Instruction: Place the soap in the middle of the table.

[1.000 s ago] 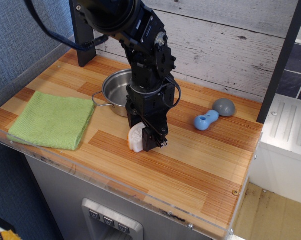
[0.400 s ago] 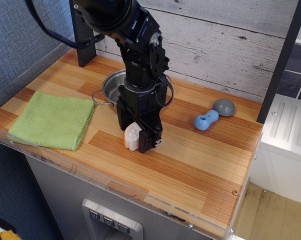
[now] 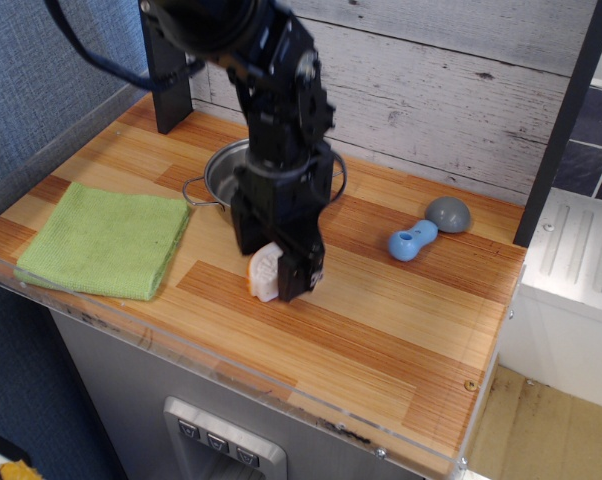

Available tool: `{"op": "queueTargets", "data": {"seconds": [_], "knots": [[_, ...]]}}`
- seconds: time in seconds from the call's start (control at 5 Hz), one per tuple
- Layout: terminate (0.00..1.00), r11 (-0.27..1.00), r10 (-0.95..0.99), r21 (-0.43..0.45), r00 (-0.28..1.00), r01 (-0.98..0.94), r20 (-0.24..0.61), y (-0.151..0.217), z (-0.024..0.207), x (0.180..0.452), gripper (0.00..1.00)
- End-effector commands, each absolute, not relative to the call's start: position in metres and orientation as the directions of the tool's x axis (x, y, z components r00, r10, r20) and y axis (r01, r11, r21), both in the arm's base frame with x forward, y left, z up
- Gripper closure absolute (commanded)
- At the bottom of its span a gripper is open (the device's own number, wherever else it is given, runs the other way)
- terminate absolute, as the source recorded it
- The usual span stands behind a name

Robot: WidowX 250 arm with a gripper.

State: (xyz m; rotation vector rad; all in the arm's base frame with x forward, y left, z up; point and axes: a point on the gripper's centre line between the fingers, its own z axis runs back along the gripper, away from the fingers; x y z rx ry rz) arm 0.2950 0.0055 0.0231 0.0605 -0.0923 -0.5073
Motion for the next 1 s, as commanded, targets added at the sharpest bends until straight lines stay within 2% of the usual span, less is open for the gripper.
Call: {"op": "queueTargets", "data": {"seconds": [0.0,0.2,0.8], "knots": [[0.00,0.874,-0.482,0.089,0.827,0.478,0.289,0.001,0.109,0.294,0.00],[0.00,0.888,-0.457,0.111,0.828,0.446,0.326,0.004,0.132,0.285,0.00],[0.00,0.888,-0.457,0.111,0.828,0.446,0.326,0.004,0.132,0.285,0.00]]}}
